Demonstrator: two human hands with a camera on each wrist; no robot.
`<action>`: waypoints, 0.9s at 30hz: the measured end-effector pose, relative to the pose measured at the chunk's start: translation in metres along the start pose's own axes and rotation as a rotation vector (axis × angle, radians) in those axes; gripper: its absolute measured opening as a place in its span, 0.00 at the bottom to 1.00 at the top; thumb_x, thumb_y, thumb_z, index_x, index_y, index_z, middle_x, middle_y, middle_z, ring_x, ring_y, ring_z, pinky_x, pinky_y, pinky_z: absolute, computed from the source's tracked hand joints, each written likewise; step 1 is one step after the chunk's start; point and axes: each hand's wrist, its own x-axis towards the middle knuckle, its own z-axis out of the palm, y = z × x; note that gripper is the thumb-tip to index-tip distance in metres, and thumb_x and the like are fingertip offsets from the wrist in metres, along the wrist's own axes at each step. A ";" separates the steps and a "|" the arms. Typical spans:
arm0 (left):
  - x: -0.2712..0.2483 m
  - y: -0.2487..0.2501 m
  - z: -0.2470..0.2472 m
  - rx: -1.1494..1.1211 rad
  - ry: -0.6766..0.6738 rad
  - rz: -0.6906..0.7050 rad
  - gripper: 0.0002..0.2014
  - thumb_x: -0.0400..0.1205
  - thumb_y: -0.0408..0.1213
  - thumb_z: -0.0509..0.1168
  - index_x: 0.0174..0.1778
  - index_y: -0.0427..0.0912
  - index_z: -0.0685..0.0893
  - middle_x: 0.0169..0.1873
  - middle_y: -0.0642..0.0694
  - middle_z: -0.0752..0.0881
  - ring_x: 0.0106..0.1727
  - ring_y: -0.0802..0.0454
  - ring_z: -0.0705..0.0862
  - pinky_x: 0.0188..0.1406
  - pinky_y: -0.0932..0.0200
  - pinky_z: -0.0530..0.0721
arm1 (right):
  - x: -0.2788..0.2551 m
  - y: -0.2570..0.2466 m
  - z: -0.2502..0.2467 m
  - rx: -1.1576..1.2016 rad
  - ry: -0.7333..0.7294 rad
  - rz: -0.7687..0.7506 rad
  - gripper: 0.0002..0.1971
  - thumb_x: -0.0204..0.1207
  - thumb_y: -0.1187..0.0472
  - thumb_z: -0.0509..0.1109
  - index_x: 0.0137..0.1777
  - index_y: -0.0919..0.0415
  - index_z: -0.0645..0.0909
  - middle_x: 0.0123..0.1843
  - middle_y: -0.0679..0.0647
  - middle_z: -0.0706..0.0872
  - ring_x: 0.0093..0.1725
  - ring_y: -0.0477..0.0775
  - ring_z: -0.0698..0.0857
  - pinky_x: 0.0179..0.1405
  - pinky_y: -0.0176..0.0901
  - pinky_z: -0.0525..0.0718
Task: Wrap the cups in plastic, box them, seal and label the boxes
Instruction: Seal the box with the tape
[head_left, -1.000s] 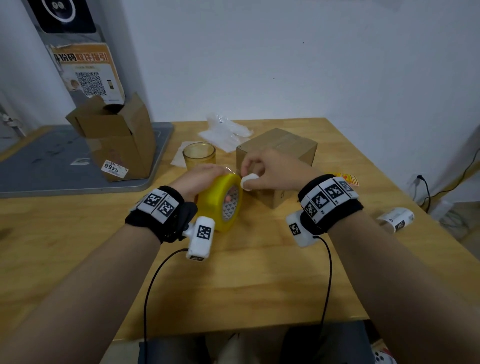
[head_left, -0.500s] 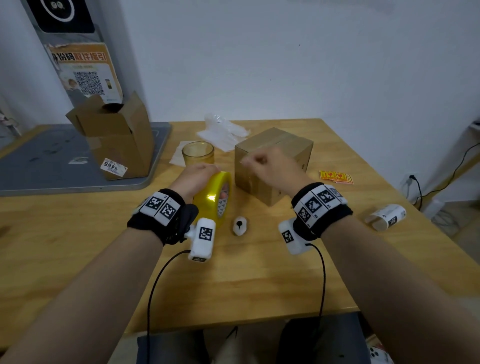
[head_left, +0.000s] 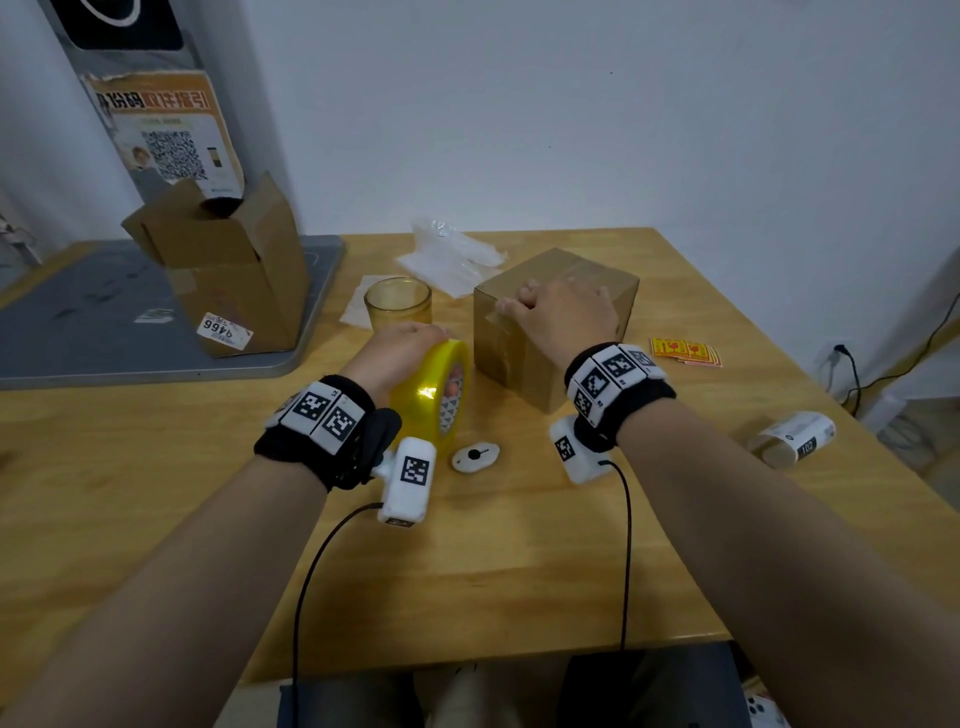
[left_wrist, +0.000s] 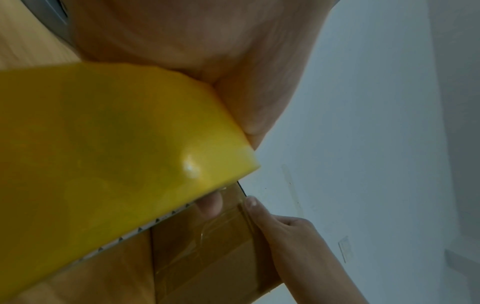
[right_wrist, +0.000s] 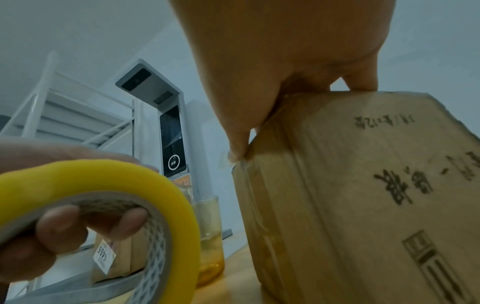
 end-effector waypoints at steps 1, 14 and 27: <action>0.000 0.000 0.000 0.001 0.001 -0.005 0.03 0.86 0.45 0.69 0.48 0.54 0.87 0.57 0.42 0.90 0.56 0.43 0.89 0.64 0.45 0.87 | 0.000 0.000 0.000 -0.009 0.009 0.000 0.25 0.84 0.30 0.55 0.43 0.48 0.83 0.49 0.51 0.88 0.62 0.59 0.85 0.79 0.72 0.66; -0.009 0.002 0.001 -0.004 0.003 0.020 0.04 0.86 0.46 0.69 0.50 0.53 0.88 0.57 0.42 0.90 0.59 0.42 0.89 0.66 0.42 0.86 | -0.008 0.005 -0.003 -0.008 -0.050 -0.096 0.28 0.77 0.36 0.74 0.77 0.41 0.80 0.83 0.41 0.76 0.85 0.58 0.69 0.86 0.74 0.53; -0.049 0.007 0.006 -0.205 -0.044 0.116 0.11 0.90 0.41 0.66 0.66 0.43 0.85 0.29 0.53 0.92 0.27 0.55 0.91 0.20 0.61 0.85 | -0.049 -0.007 -0.035 0.339 0.095 -0.142 0.13 0.86 0.43 0.67 0.59 0.45 0.90 0.62 0.46 0.86 0.72 0.54 0.73 0.72 0.56 0.71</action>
